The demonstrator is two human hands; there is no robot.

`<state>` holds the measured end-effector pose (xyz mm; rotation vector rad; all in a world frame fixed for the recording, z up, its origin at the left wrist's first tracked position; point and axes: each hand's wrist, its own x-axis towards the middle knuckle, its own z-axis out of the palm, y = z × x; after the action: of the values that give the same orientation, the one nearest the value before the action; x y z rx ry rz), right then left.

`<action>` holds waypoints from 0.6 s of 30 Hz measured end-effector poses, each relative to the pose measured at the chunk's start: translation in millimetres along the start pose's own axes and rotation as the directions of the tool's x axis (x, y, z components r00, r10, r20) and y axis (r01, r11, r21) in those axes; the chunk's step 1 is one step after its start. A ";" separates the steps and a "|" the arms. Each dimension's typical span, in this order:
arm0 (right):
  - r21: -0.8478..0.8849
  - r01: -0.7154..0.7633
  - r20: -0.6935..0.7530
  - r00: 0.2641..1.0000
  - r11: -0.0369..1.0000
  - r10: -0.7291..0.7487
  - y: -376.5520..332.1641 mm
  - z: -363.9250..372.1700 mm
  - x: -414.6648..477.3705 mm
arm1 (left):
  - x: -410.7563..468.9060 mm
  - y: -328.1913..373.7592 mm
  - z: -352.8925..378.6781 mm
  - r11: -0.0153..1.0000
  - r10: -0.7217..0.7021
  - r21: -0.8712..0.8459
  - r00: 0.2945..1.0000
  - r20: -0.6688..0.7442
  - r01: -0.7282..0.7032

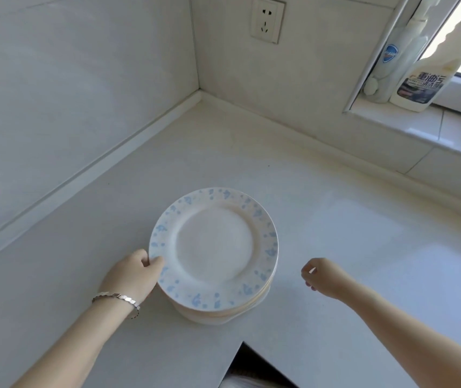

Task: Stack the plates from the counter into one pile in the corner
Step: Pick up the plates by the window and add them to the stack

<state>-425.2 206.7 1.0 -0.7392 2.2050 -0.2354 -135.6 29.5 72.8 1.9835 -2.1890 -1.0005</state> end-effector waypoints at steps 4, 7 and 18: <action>-0.003 -0.003 0.009 1.000 1.000 0.003 5.9 2.3 3.5 | 5.2 15.4 12.4 0.787 -0.046 -0.607 0.992 0.115 0.107; -0.006 -0.001 0.014 1.000 1.000 0.001 9.0 6.0 3.8 | -4.0 31.0 18.8 0.485 -0.179 -0.837 0.966 0.188 0.253; 0.127 -0.069 0.032 0.997 0.989 0.065 37.2 6.5 -7.0 | -14.7 63.8 37.5 0.810 0.572 0.106 0.740 -0.353 -0.576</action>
<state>-432.9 241.4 -13.4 -0.5933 2.1618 -0.3274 -205.2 58.1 78.5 1.1939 -2.3121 -0.4916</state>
